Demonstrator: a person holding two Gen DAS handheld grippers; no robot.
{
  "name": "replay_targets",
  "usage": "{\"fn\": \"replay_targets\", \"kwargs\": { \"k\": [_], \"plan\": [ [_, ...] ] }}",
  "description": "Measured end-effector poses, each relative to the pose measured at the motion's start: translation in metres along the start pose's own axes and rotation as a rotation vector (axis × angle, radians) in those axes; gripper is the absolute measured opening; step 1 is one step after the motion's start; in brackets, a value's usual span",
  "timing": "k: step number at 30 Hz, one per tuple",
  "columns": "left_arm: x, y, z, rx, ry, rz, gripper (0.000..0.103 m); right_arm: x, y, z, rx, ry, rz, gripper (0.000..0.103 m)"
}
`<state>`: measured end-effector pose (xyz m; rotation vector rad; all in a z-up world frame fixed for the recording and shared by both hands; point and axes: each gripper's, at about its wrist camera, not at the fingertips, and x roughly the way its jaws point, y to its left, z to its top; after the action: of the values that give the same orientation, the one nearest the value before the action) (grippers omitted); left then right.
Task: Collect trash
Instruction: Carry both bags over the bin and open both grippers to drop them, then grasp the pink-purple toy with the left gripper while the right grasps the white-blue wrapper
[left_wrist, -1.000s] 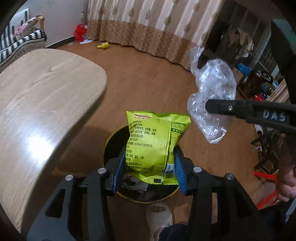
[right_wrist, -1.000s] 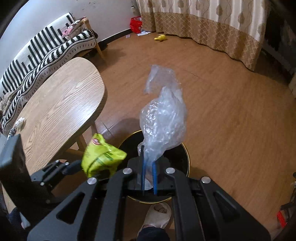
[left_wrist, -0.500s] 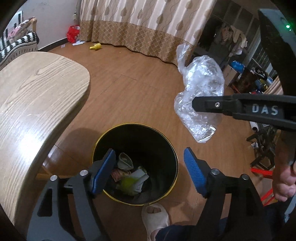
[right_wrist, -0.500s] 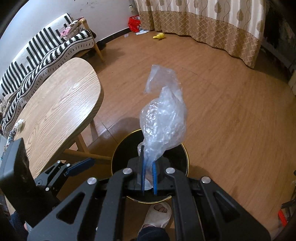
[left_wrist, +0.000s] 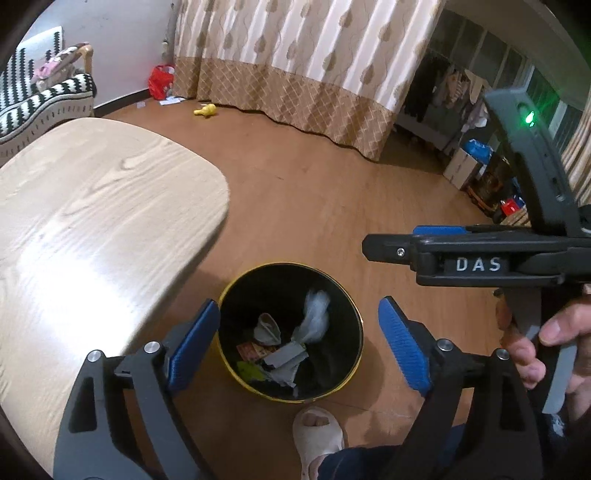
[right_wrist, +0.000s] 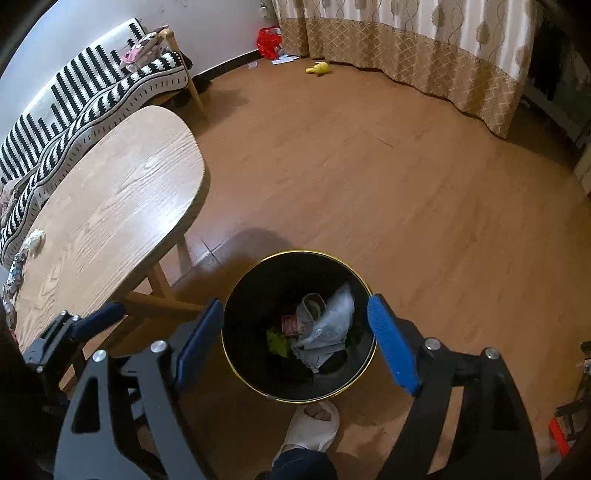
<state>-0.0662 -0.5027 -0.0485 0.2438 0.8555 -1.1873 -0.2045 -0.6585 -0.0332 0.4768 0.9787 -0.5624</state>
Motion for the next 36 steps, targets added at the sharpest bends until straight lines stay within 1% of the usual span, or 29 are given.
{"fn": "replay_targets", "kwargs": {
  "k": [2,4,6,7,10,12,13,14,15,19,21,22,24,26,28,30,32,34,36],
  "plan": [
    [-0.01,0.007,0.001,-0.003,-0.013,0.019,0.091,-0.003,0.007,0.003,-0.004,-0.015,-0.003,0.078],
    [-0.028,0.019,-0.001,-0.008,-0.034,0.055,0.093,-0.007,0.015,0.007,-0.006,-0.037,0.007,0.079],
    [-0.044,0.031,-0.004,-0.018,-0.049,0.082,0.095,-0.015,0.03,0.012,-0.009,-0.073,0.03,0.083],
    [-0.056,0.042,-0.007,-0.03,-0.065,0.106,0.096,-0.019,0.037,0.013,-0.012,-0.088,0.038,0.084],
    [-0.094,0.078,-0.017,-0.073,-0.104,0.211,0.096,-0.032,0.076,0.02,-0.052,-0.145,0.078,0.088],
    [-0.117,0.098,-0.022,-0.105,-0.123,0.274,0.096,-0.039,0.111,0.025,-0.094,-0.181,0.119,0.091],
    [-0.137,0.115,-0.028,-0.132,-0.137,0.318,0.096,-0.042,0.134,0.026,-0.126,-0.195,0.152,0.092],
    [-0.148,0.123,-0.031,-0.147,-0.144,0.343,0.096,-0.044,0.153,0.026,-0.149,-0.203,0.171,0.094],
    [-0.168,0.139,-0.038,-0.174,-0.158,0.388,0.096,-0.046,0.174,0.026,-0.176,-0.213,0.189,0.096],
    [-0.233,0.183,-0.066,-0.263,-0.203,0.519,0.096,-0.051,0.253,0.021,-0.282,-0.236,0.248,0.096],
    [-0.267,0.205,-0.085,-0.317,-0.215,0.588,0.096,-0.052,0.296,0.016,-0.331,-0.232,0.319,0.096],
    [-0.278,0.211,-0.089,-0.337,-0.218,0.618,0.096,-0.051,0.317,0.012,-0.356,-0.225,0.348,0.096],
    [-0.309,0.233,-0.11,-0.398,-0.227,0.713,0.096,-0.048,0.352,0.004,-0.403,-0.216,0.367,0.096],
    [-0.33,0.253,-0.128,-0.45,-0.223,0.765,0.096,-0.043,0.386,-0.006,-0.451,-0.21,0.373,0.096],
    [-0.345,0.273,-0.147,-0.509,-0.207,0.807,0.096,-0.037,0.41,-0.016,-0.481,-0.204,0.383,0.096],
    [-0.357,0.287,-0.166,-0.544,-0.211,0.819,0.096,-0.031,0.437,-0.025,-0.511,-0.197,0.403,0.096],
    [-0.364,0.302,-0.179,-0.584,-0.199,0.849,0.096,-0.027,0.458,-0.034,-0.538,-0.211,0.41,0.096],
    [-0.368,0.313,-0.19,-0.618,-0.181,0.848,0.096,-0.023,0.476,-0.04,-0.561,-0.238,0.406,0.096],
    [-0.37,0.322,-0.198,-0.64,-0.175,0.816,0.096,-0.021,0.493,-0.046,-0.594,-0.258,0.408,0.096]
  ]
}}
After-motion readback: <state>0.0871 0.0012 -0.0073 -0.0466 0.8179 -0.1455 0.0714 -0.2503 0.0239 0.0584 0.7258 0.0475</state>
